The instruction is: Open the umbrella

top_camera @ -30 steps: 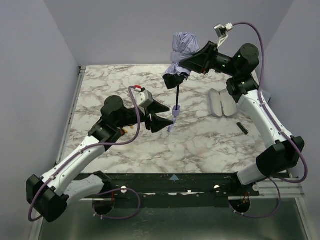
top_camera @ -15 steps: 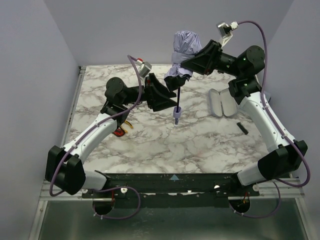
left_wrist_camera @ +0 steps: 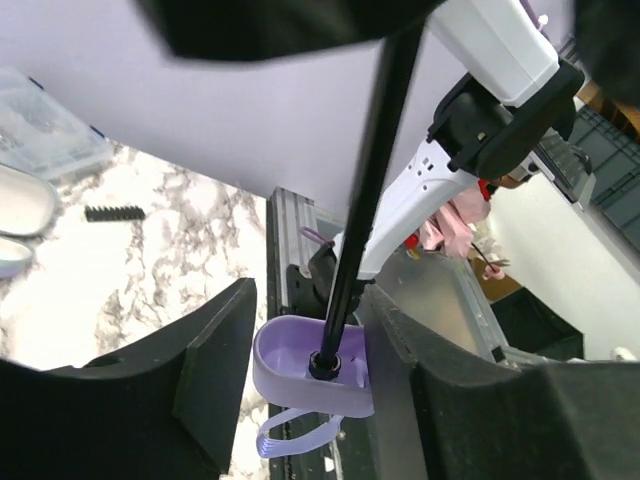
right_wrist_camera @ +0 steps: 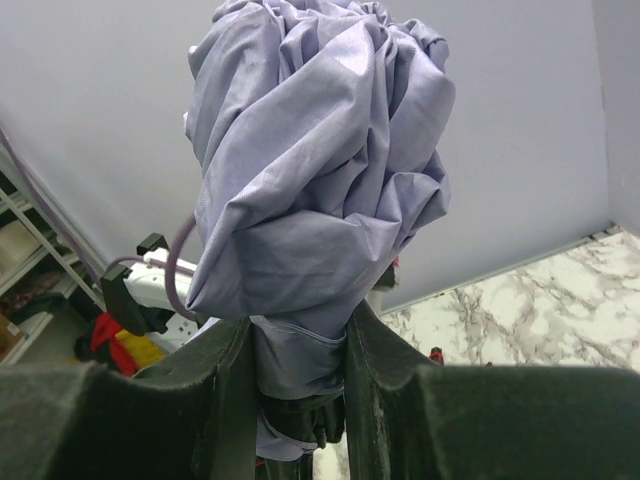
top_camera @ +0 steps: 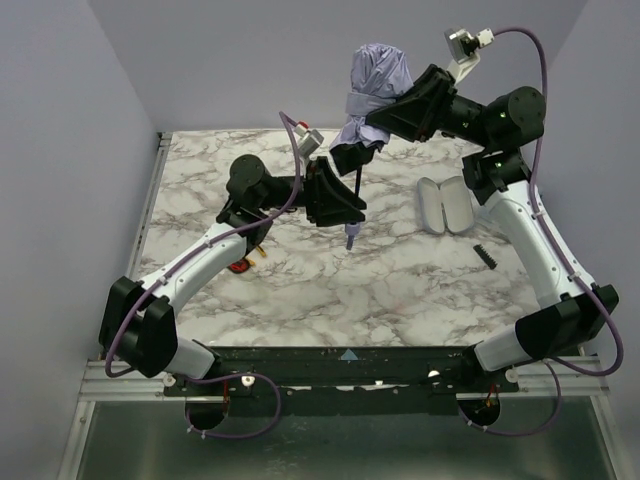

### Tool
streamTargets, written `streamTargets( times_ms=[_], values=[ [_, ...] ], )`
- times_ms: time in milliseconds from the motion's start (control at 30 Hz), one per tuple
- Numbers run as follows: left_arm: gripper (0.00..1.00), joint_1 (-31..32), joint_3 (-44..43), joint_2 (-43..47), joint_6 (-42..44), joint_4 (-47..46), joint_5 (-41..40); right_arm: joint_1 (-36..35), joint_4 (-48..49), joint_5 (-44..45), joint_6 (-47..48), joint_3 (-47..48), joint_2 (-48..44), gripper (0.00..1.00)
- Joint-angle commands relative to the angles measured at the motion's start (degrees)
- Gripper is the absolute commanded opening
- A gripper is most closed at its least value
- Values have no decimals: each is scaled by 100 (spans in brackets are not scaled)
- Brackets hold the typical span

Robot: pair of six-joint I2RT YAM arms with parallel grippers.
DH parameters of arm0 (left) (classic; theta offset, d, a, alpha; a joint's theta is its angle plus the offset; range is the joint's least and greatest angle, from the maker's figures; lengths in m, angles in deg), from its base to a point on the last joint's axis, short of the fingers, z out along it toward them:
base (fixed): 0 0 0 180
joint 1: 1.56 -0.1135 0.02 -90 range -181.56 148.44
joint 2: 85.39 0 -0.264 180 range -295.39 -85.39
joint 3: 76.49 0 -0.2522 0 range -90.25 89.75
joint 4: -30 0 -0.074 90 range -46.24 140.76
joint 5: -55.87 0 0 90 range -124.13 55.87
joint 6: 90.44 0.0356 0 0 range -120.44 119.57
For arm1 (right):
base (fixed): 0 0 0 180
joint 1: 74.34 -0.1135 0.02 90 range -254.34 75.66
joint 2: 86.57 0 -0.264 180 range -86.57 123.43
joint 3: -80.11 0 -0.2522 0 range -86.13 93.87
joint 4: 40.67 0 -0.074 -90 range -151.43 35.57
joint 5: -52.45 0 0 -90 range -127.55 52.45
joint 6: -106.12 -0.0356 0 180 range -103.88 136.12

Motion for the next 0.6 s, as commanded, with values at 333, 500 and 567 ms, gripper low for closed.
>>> streamTargets(
  times_ms=[333,500,567],
  values=[
    [38,417,932,457,636,629,455,-5,801,16,-53,687,373,0],
    [38,467,1248,644,954,876,444,124,812,216,-28,1022,580,0],
    [37,496,1314,690,1217,1135,449,182,804,317,9,1179,672,0]
  ],
)
